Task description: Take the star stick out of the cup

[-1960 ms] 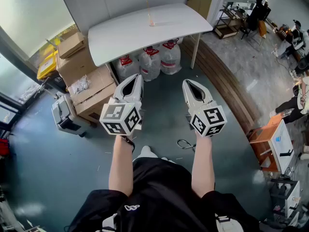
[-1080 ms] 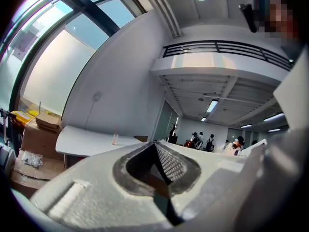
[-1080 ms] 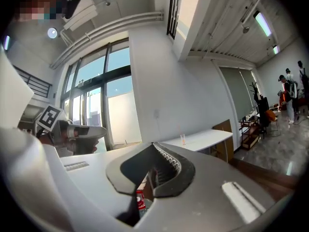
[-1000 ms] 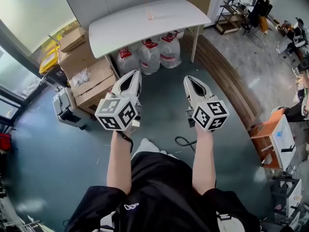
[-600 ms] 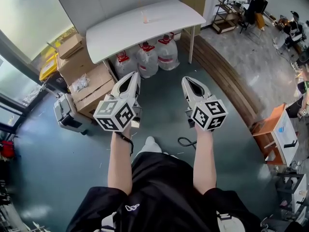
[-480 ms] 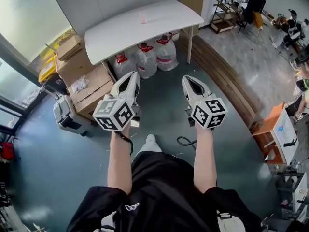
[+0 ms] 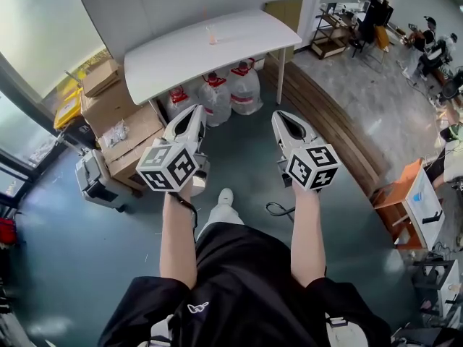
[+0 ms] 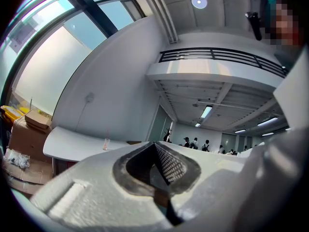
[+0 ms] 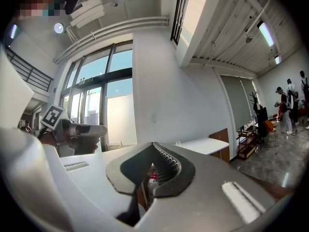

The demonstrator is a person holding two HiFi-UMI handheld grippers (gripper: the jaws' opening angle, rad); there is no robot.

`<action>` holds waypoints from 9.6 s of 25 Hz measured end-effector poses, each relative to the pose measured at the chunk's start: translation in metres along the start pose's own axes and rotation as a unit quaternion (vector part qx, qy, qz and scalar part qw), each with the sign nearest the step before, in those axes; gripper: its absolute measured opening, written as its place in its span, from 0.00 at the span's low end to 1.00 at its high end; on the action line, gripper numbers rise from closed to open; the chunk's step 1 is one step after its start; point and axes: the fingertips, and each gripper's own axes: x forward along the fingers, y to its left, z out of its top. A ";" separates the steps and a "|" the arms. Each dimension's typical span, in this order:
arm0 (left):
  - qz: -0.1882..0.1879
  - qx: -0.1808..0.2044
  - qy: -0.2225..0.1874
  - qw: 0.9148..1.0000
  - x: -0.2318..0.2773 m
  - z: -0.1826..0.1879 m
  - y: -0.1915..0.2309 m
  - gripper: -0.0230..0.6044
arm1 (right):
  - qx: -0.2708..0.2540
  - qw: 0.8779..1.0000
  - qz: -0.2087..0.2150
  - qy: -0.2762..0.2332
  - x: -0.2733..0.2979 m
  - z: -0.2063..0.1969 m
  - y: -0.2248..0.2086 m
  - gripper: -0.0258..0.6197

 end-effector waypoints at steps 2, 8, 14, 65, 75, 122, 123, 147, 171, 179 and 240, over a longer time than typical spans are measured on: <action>0.000 -0.007 -0.008 1.000 0.010 0.002 0.005 0.04 | -0.006 1.000 -0.003 -0.003 0.002 0.003 -0.007 0.05; -0.023 -0.005 -0.021 0.999 0.045 0.009 0.011 0.04 | -0.052 0.997 -0.054 -0.013 0.018 0.022 -0.034 0.05; -0.011 -0.013 -0.016 1.000 0.087 0.005 0.059 0.04 | -0.060 0.996 -0.061 -0.017 0.064 0.025 -0.056 0.05; 0.051 -0.056 0.084 0.994 0.396 0.001 0.406 0.04 | 0.015 0.999 -0.007 0.039 0.537 -0.010 -0.177 0.06; 0.063 -0.044 0.085 0.993 0.408 -0.001 0.411 0.04 | 0.016 0.999 0.012 0.036 0.554 -0.013 -0.181 0.05; 0.078 0.039 0.106 0.991 0.609 -0.019 0.461 0.13 | 0.023 0.992 0.077 0.095 0.642 -0.060 -0.265 0.05; 0.078 0.041 0.105 0.991 0.613 -0.019 0.462 0.13 | 0.024 0.992 0.077 0.096 0.643 -0.061 -0.267 0.05; 0.094 0.067 0.133 0.984 0.698 -0.050 0.528 0.22 | 0.037 0.987 0.085 0.134 0.655 -0.085 -0.300 0.05; 0.086 0.068 0.116 0.987 0.722 -0.057 0.532 0.06 | 0.049 0.981 0.104 0.158 0.652 -0.100 -0.308 0.05; 0.078 0.075 0.100 0.989 0.714 -0.040 0.523 0.06 | 0.057 0.981 0.102 0.155 0.651 -0.098 -0.298 0.05; 0.040 0.123 0.023 0.991 0.438 0.045 0.423 0.06 | 0.028 0.995 0.047 0.085 0.564 -0.055 -0.154 0.07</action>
